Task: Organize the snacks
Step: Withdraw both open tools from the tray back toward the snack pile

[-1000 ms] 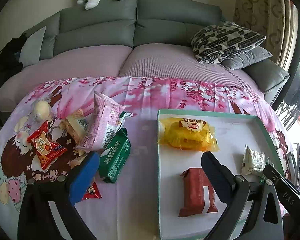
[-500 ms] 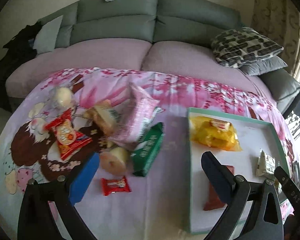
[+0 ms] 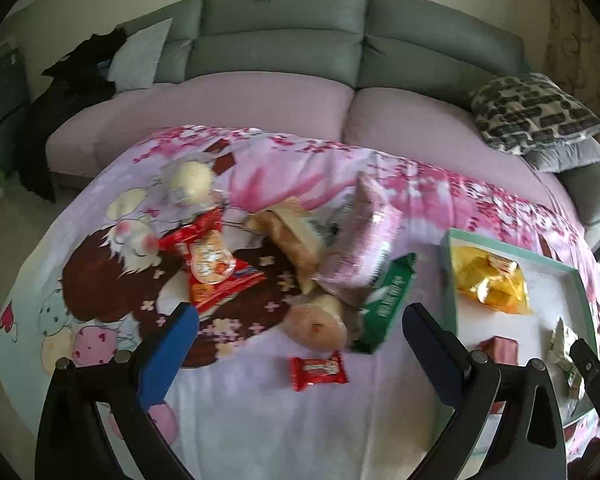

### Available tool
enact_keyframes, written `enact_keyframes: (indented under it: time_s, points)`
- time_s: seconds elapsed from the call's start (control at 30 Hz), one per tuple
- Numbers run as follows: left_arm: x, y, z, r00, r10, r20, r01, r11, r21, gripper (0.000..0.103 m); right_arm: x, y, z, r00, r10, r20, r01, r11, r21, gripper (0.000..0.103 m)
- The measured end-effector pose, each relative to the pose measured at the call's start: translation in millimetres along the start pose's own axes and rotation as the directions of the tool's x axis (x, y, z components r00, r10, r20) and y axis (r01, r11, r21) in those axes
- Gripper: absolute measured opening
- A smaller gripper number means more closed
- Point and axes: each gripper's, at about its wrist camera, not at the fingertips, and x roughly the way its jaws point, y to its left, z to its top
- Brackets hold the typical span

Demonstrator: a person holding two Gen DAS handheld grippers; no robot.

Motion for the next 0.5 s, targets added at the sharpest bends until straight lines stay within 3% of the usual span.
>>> enact_keyframes:
  time_s: [0.27, 0.5]
  points:
    - [4, 28, 3, 0.999, 0.037, -0.012, -0.037, 0.997, -0.064, 0.102, -1, 49, -9, 0.994, 0.109, -0.018, -0.110, 0.991, -0.072, 0.103]
    - [9, 52, 3, 0.996, 0.084, -0.030, -0.086, 0.992, -0.088, 0.102, 3, 82, -21, 0.991, 0.129, -0.046, -0.135, 0.979, -0.150, 0.103]
